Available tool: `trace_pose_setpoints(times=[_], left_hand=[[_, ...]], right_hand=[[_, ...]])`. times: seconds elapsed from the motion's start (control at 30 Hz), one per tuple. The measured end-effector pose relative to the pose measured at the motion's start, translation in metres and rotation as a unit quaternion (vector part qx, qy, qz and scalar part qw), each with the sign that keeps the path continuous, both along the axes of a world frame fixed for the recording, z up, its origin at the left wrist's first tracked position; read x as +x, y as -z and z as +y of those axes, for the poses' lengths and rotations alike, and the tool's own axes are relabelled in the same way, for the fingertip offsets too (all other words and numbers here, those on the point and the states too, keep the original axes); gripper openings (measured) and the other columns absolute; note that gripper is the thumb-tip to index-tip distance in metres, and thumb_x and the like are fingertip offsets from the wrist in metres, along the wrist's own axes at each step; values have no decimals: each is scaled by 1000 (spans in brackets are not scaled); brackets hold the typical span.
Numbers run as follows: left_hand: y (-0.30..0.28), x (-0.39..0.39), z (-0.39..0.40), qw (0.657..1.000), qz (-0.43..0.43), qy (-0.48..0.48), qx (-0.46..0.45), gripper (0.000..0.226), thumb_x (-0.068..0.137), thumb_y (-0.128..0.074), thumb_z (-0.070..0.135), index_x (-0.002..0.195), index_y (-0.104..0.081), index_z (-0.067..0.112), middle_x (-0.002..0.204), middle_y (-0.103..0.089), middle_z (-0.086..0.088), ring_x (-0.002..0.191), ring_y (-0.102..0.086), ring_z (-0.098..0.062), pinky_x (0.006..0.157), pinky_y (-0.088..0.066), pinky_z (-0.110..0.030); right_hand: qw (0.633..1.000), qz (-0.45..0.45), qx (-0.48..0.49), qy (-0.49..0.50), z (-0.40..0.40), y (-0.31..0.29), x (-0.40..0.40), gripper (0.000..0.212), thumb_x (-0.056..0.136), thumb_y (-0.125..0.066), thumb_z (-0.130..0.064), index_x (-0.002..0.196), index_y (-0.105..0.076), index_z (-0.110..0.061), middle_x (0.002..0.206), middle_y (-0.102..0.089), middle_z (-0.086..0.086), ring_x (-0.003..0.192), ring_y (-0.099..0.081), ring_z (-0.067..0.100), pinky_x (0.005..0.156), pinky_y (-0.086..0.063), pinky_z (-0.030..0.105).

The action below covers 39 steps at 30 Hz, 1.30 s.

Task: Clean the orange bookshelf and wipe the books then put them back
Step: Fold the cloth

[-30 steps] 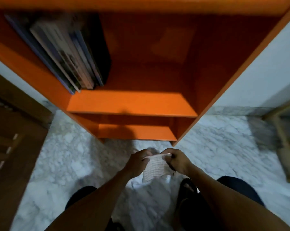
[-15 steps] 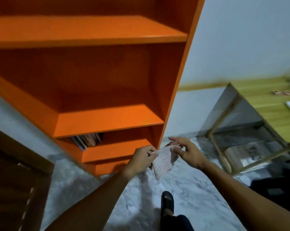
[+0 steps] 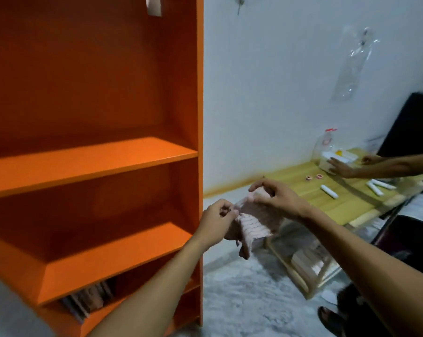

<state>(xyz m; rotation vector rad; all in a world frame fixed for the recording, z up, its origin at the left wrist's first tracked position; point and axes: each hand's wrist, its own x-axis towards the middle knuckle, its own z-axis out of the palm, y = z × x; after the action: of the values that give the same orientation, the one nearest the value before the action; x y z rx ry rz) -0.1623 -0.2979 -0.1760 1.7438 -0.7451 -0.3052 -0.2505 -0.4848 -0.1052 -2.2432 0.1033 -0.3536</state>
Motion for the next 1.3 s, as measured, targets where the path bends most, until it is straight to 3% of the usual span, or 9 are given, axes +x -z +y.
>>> trace_pose_setpoints(times=[0.17,0.33,0.53,0.63,0.8,0.93,1.07,1.2,1.3], left_hand=[[-73,18,-41,998,-31,18,-42,11,98,-57,29,93,-65,22,88,-68,5,84,-62,-12,77,-47,-27],[-125,50,-92,995,-17,-25,-96,24,102,-45,25,124,-50,28,114,-61,-1,105,-59,-20,79,-51,-28],[-179,113,-173,987,-47,-53,-146,13,98,-54,19,101,-66,16,93,-69,5,81,-61,-6,63,-45,-9],[-216,154,-215,986,-63,-74,-134,18,97,-56,22,92,-69,11,80,-67,6,71,-57,-6,60,-44,-10],[-283,228,-248,974,-120,-161,-103,16,96,-60,29,90,-69,17,87,-73,3,82,-66,-12,65,-50,-20],[-340,274,-252,932,-279,-222,-61,9,93,-59,16,93,-61,25,84,-69,2,74,-64,-11,57,-45,-11],[-389,305,-246,871,-425,-248,-17,15,91,-61,10,87,-62,25,79,-67,5,68,-60,-1,61,-41,-8],[-428,327,-245,803,-517,-295,-24,13,86,-70,13,88,-75,25,88,-69,0,84,-64,-16,77,-50,-25],[-450,336,-250,782,-537,-315,-29,12,86,-72,14,94,-79,21,91,-68,-4,86,-65,-20,79,-52,-33]], right_hand=[[999,-7,-41,24,-39,-58,14,11,85,-76,-17,83,-72,-7,86,-73,13,76,-59,6,71,-47,26],[995,-69,-66,2,-75,-130,61,8,86,-74,-12,86,-71,-4,82,-71,4,74,-59,3,67,-47,17],[976,-127,-172,-27,-138,-207,148,17,90,-61,-2,85,-68,-16,82,-70,-8,78,-63,5,74,-50,20],[976,-166,-138,-35,-185,-240,196,21,89,-60,1,84,-68,-18,80,-71,1,72,-62,4,70,-49,18],[972,-193,-90,-97,-244,-276,263,21,88,-63,4,84,-72,-15,70,-68,11,66,-57,11,64,-45,23],[962,-232,-86,-118,-268,-298,313,51,80,-50,15,85,-79,-26,90,-77,-4,92,-71,12,85,-56,29],[935,-338,-69,-86,-267,-322,349,56,77,-50,17,91,-80,-28,86,-70,-12,82,-63,-1,74,-48,14],[901,-420,-98,-52,-261,-351,372,55,72,-49,22,104,-78,-14,86,-62,1,77,-57,2,68,-43,5],[890,-440,-115,-34,-261,-370,389,57,73,-48,20,108,-77,-14,90,-62,7,79,-56,10,69,-43,4]])
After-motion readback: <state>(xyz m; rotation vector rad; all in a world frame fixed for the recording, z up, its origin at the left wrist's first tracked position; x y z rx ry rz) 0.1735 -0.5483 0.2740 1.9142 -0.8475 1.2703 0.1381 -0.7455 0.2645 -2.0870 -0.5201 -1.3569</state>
